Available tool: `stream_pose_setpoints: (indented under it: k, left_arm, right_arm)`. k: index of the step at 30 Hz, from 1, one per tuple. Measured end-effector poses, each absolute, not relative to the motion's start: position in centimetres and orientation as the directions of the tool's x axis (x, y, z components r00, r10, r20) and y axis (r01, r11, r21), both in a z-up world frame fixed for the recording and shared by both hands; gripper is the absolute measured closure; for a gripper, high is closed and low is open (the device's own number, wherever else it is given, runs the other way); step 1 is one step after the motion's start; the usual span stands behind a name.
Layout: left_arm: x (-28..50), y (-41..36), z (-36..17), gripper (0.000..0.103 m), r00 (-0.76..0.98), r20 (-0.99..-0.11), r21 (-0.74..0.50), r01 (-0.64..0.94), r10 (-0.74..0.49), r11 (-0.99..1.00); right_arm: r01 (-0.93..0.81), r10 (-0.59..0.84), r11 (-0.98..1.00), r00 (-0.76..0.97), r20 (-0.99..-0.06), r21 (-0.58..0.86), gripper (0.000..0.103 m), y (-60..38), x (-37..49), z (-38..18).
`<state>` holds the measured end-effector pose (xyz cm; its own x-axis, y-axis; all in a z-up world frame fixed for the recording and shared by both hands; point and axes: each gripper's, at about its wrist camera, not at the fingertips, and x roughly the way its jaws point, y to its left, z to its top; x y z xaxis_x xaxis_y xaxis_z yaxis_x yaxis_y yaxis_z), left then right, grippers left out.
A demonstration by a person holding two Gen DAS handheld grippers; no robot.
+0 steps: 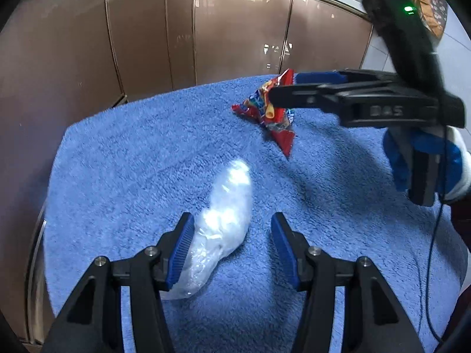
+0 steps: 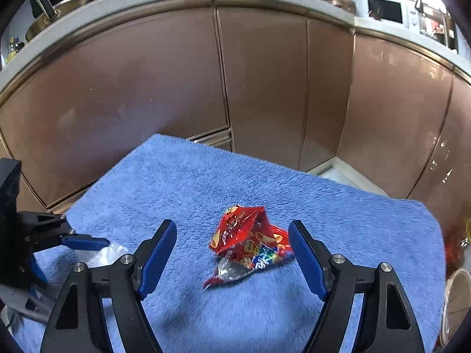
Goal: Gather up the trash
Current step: 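Grasp the red chip bag with the right tool while the left tool grasps the clear plastic bag, then carry the chip bag and plastic bag to the white-rimmed bin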
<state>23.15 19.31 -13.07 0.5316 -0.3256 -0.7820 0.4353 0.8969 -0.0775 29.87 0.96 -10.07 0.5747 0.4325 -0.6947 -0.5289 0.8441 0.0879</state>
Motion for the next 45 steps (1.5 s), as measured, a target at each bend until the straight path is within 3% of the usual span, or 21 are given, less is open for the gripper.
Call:
stream_pose_setpoints:
  k: [1,3,6,10,14,30,38,45]
  left_arm:
    - [23.2,19.5,-13.3,0.052,0.531,-0.779,-0.093,0.428,-0.333,0.899]
    - [23.2,19.8,-13.5,0.054,0.541,-0.771,-0.106,0.411,-0.336,0.905]
    - [23.3,20.0,-13.4,0.068,0.548,-0.764,-0.121,0.398,-0.342,0.909]
    - [22.7,19.7,-13.0,0.070,0.561,-0.762,-0.104,0.385,-0.322,0.917]
    - [21.2,19.6,-11.9,0.071,0.586,-0.745,-0.113,0.360,-0.319,0.926]
    - [11.1,15.8,-1.2,0.071,0.694,-0.618,-0.114,0.385,-0.369,0.916]
    - [7.9,10.1,5.1,0.071,0.717,-0.516,-0.119,0.481,-0.468,0.869]
    - [7.4,3.1,7.7,0.071,0.662,-0.476,-0.152,0.587,-0.580,0.795]
  right_arm:
    - [-0.529,0.432,0.844,0.568,-0.701,0.092,0.027,1.0,30.1,-10.4]
    - [-0.524,0.432,0.845,0.554,-0.712,0.105,0.037,1.0,30.7,-11.1]
    - [-0.517,0.430,0.848,0.536,-0.726,0.121,0.055,0.8,31.3,-11.7]
    - [-0.518,0.435,0.845,0.519,-0.736,0.134,0.081,0.5,31.2,-12.0]
    - [-0.515,0.449,0.844,0.528,-0.721,0.148,0.089,0.1,30.2,-11.2]
    - [-0.491,0.474,0.862,0.696,-0.539,0.124,0.090,-9.6,14.2,1.6]
    - [-0.361,0.361,0.929,0.834,-0.417,0.083,0.090,-18.1,6.1,7.6]
    - [-0.181,0.194,0.981,0.905,-0.379,0.069,0.090,-24.8,1.0,8.7]
